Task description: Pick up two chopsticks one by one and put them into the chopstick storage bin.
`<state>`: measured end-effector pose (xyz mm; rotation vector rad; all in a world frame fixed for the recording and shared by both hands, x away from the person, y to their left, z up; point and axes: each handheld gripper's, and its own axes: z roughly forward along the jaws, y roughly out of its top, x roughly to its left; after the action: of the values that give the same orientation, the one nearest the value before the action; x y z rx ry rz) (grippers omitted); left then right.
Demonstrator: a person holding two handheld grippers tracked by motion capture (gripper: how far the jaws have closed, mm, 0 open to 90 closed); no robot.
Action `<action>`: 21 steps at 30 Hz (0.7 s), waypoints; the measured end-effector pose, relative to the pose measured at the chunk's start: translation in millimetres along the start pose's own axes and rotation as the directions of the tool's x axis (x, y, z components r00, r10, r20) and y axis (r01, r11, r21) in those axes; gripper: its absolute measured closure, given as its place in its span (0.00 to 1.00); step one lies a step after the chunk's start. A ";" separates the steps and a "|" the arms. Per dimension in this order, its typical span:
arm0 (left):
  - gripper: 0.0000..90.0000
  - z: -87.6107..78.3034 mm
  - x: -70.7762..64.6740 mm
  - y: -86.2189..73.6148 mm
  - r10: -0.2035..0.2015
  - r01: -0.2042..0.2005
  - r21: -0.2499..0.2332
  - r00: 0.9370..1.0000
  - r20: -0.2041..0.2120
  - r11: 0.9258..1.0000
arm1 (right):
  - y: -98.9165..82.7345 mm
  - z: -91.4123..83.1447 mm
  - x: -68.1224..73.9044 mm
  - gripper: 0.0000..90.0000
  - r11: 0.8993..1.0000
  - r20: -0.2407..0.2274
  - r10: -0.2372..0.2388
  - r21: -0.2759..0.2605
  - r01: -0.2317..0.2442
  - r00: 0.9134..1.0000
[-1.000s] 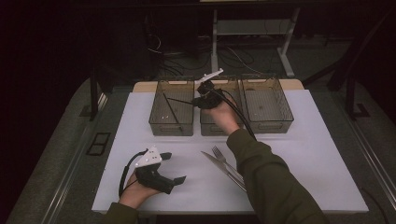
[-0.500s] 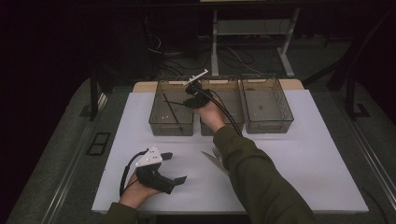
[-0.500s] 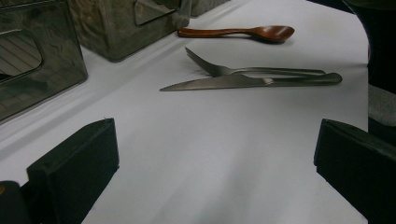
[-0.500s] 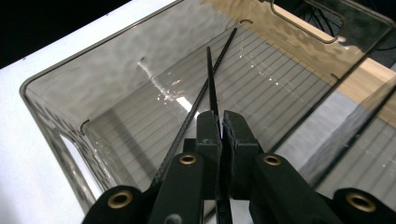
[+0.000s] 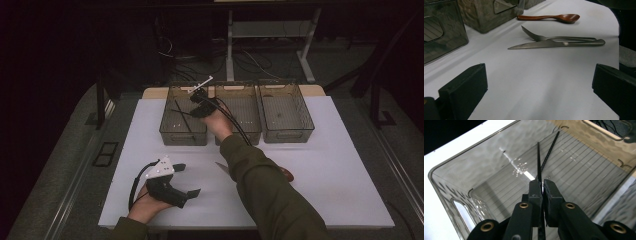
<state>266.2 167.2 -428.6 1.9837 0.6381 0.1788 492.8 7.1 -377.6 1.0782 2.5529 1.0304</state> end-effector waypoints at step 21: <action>0.00 0.4 0.9 -1.2 0.006 -0.006 0.009 1.000 -0.009 1.000 | -9.7 -35.5 -4.4 0.57 0.997 -0.120 -0.013 -0.083 0.003 0.993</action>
<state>266.7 167.7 -430.0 1.9944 0.6401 0.1886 475.9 -19.5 -358.1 1.0126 2.5789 1.2226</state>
